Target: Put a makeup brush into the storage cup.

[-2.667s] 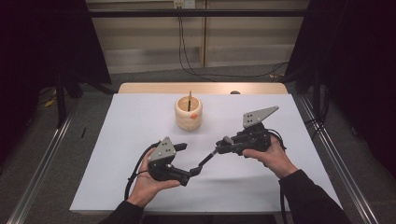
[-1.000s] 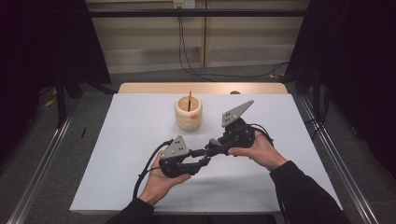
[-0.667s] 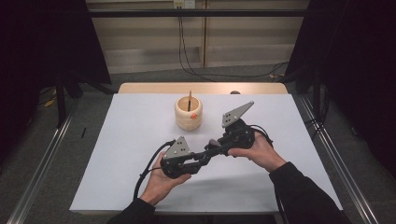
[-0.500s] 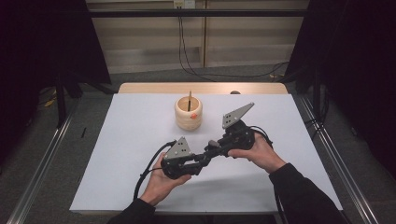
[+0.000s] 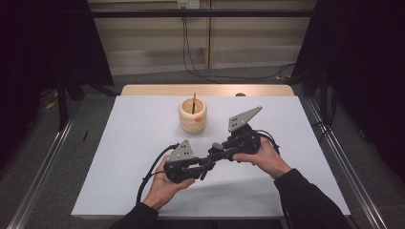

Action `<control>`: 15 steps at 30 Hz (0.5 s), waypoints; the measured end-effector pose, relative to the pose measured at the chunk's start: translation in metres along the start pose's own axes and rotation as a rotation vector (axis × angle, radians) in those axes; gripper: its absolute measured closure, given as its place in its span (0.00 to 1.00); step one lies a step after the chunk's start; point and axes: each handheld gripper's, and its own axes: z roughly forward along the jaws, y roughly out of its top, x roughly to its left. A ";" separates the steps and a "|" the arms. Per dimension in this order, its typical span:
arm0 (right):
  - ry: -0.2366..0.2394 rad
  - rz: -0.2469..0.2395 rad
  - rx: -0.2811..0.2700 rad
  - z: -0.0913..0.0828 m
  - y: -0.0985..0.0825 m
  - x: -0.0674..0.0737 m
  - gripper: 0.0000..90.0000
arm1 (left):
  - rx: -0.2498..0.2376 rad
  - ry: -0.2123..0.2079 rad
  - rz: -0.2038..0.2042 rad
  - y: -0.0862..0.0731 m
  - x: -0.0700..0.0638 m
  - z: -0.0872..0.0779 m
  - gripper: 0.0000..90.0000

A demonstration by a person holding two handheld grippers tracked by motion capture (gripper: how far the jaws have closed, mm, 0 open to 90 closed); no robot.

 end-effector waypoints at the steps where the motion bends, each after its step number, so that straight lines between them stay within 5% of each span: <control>1: -0.002 0.001 -0.007 -0.001 0.000 0.000 0.80 | 0.001 0.004 -0.002 0.000 0.000 0.000 0.88; 15: -0.061 -0.008 -0.099 0.000 -0.008 0.002 0.48 | -0.016 0.008 -0.025 -0.001 0.002 -0.003 0.88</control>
